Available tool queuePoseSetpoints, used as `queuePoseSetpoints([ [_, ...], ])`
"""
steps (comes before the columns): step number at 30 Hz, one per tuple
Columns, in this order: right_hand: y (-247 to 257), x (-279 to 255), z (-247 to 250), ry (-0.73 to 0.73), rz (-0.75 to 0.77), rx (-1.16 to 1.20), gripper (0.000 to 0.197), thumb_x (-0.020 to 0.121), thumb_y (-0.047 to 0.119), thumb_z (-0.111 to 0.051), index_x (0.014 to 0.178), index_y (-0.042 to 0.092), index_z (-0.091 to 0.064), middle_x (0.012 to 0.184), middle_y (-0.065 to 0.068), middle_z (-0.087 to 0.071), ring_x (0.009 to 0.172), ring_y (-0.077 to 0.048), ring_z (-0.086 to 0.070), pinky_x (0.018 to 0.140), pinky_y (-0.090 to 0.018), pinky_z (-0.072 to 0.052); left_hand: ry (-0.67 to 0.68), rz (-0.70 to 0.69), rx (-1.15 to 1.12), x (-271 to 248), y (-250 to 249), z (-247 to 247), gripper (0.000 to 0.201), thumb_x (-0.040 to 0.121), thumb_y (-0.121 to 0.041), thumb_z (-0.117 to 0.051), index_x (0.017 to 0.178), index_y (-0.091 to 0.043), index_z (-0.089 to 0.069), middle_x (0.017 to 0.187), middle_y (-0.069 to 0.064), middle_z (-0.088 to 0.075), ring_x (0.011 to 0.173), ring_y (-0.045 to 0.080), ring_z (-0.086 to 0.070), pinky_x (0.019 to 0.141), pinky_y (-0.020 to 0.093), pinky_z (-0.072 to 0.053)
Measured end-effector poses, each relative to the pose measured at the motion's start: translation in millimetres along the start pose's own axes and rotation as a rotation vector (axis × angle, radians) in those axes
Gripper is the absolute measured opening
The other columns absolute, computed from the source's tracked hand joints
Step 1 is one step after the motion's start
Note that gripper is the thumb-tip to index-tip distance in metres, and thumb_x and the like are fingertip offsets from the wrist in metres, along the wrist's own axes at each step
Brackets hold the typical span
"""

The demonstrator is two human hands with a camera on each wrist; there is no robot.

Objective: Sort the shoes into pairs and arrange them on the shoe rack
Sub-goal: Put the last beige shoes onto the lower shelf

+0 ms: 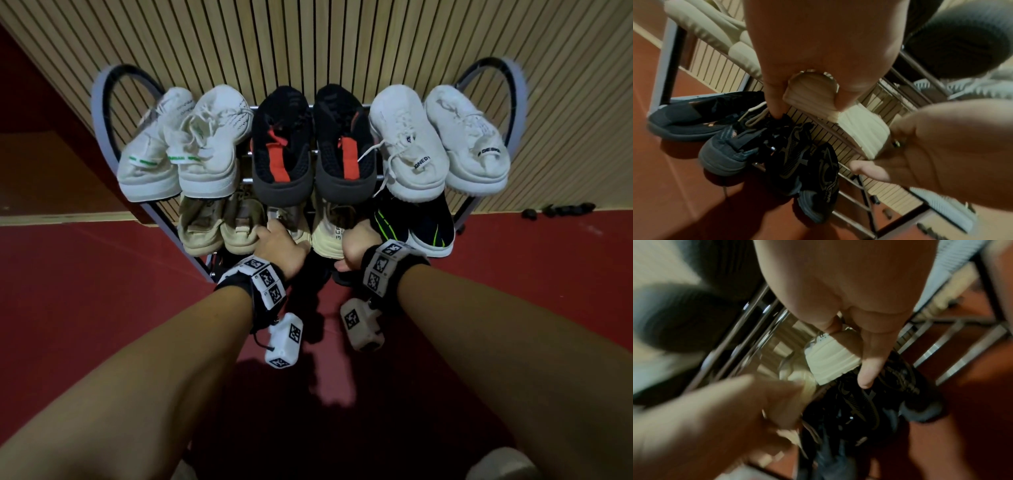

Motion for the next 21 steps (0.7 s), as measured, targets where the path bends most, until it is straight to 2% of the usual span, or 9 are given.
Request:
queuePoseSetpoints([
  [2,5,-10,8,-0.115,-0.015,-0.035,0.052,0.095,0.03,-0.047,0.135,-0.004,-0.041,0.129,-0.026,-0.055,0.114,-0.037,-0.058,0.088,-0.033,-0.051,-0.009,-0.003,0.061,0,-3,-1,0.065,0.083,-0.043,-0.065,0.129,-0.005,-0.039,0.132,0.019,-0.041,0.112,0.042,-0.053,0.085,0.041,-0.044],
  [3,11,-17,10,-0.161,0.029,-0.096,0.055,0.094,0.039,-0.049,0.132,0.0,-0.045,0.128,-0.025,-0.055,0.116,-0.039,-0.056,0.092,-0.036,-0.047,-0.02,0.007,0.097,0,-4,-1,0.065,0.083,-0.042,-0.065,0.129,-0.005,-0.039,0.132,0.018,-0.041,0.111,0.041,-0.054,0.084,0.041,-0.044],
  [5,19,-28,7,-0.136,0.103,-0.206,0.059,0.087,0.047,-0.058,0.131,0.009,-0.047,0.127,-0.02,-0.057,0.118,-0.037,-0.054,0.094,-0.036,-0.044,-0.053,0.039,0.183,-2,-5,0,0.063,0.082,-0.042,-0.067,0.127,-0.007,-0.041,0.13,0.015,-0.043,0.108,0.038,-0.056,0.077,0.039,-0.044],
  [9,18,-26,-6,-0.042,0.153,-0.367,0.069,0.087,0.045,-0.061,0.143,0.016,-0.034,0.134,-0.02,-0.049,0.12,-0.037,-0.052,0.096,-0.04,-0.044,-0.063,0.064,0.261,-4,-9,-1,0.061,0.081,-0.044,-0.068,0.124,-0.009,-0.043,0.127,0.012,-0.045,0.104,0.034,-0.059,0.072,0.036,-0.043],
  [12,20,-22,-3,-0.089,0.13,-0.435,0.062,0.087,0.043,-0.063,0.137,0.015,-0.04,0.13,-0.02,-0.05,0.117,-0.033,-0.054,0.096,-0.039,-0.046,-0.027,0.017,0.239,0,-6,-2,0.06,0.082,-0.044,-0.067,0.125,-0.008,-0.043,0.127,0.013,-0.043,0.104,0.035,-0.058,0.073,0.036,-0.043],
  [15,18,-18,-8,-0.057,0.127,-0.431,0.058,0.09,0.043,-0.06,0.136,0.014,-0.039,0.131,-0.022,-0.047,0.116,-0.034,-0.054,0.094,-0.038,-0.045,0.027,-0.07,0.229,4,-3,-6,0.061,0.085,-0.048,-0.062,0.127,-0.008,-0.043,0.127,0.015,-0.04,0.106,0.037,-0.056,0.081,0.04,-0.047],
  [21,19,-13,-11,-0.028,0.124,-0.445,0.059,0.09,0.043,-0.06,0.137,0.015,-0.039,0.131,-0.022,-0.046,0.115,-0.035,-0.055,0.093,-0.04,-0.047,0.005,-0.095,0.378,5,-2,-7,0.06,0.087,-0.059,-0.054,0.126,-0.013,-0.05,0.127,0.013,-0.042,0.105,0.034,-0.057,0.074,0.038,-0.043],
])
Point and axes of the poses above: each hand's wrist, its own x-axis towards the middle knuckle, its own z-axis out of the back of the hand, y = z × x, the point moved 8 cm from there along x, towards the middle knuckle
